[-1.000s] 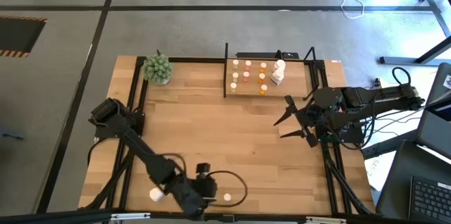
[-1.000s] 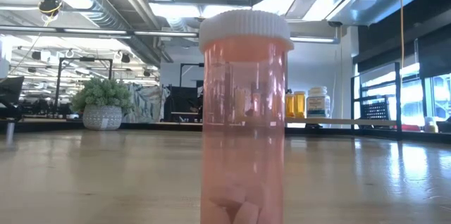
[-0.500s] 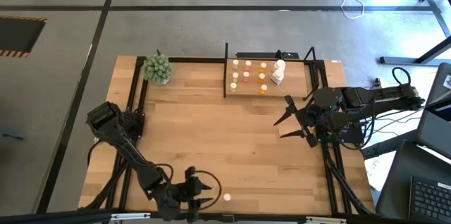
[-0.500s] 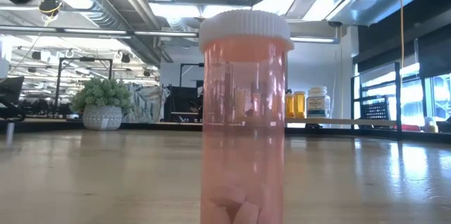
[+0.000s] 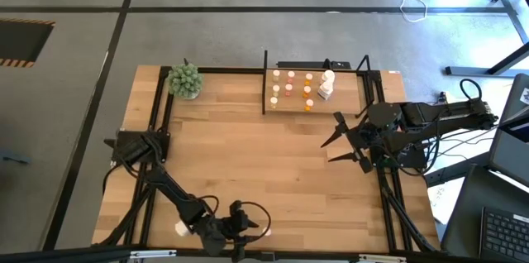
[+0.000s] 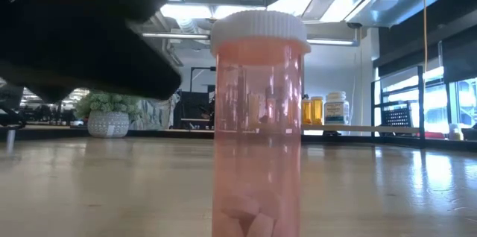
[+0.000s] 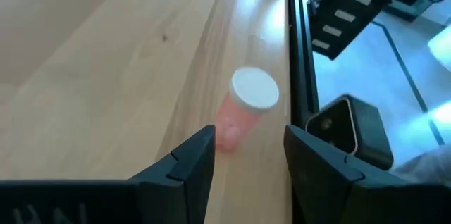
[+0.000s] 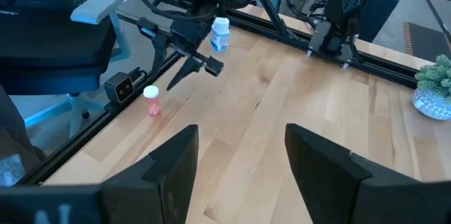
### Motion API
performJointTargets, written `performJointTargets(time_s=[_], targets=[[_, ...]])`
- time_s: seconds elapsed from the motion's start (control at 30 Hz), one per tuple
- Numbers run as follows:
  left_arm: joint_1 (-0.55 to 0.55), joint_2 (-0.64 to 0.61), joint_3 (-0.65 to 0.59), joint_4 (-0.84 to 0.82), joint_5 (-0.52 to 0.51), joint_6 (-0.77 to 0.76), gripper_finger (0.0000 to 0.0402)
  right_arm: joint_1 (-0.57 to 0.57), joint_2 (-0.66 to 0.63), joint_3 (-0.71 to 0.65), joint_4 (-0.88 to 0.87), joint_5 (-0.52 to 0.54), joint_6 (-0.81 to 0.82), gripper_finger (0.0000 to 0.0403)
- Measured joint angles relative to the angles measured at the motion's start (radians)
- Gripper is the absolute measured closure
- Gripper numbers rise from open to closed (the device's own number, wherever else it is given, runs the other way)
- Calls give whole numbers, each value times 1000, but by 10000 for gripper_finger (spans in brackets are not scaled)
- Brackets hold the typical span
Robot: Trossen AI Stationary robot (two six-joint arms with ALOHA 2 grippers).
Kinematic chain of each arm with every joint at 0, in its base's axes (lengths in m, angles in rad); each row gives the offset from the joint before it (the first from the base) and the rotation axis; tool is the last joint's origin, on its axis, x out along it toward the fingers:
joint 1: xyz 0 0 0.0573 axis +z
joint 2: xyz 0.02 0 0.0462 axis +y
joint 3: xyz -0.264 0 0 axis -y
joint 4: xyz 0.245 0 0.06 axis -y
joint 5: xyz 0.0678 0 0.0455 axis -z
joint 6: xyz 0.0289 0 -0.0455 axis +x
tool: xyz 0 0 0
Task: Pick and place medicine bottles onto shelf by color
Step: Put the pink pill bottle on the shelf aligned with the other pink pill bottles
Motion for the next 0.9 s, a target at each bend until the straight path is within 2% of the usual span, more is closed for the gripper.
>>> performJointTargets(time_s=[0.43, 0.77, 0.9], targets=[[47, 22, 0, -15, 24, 4, 237, 0, 0, 0, 0, 0, 0, 187], [59, 46, 2, 44, 49, 13, 237, 0, 0, 0, 0, 0, 0, 187], [71, 51, 2, 73, 110, 25, 237, 0, 0, 0, 0, 0, 0, 187]])
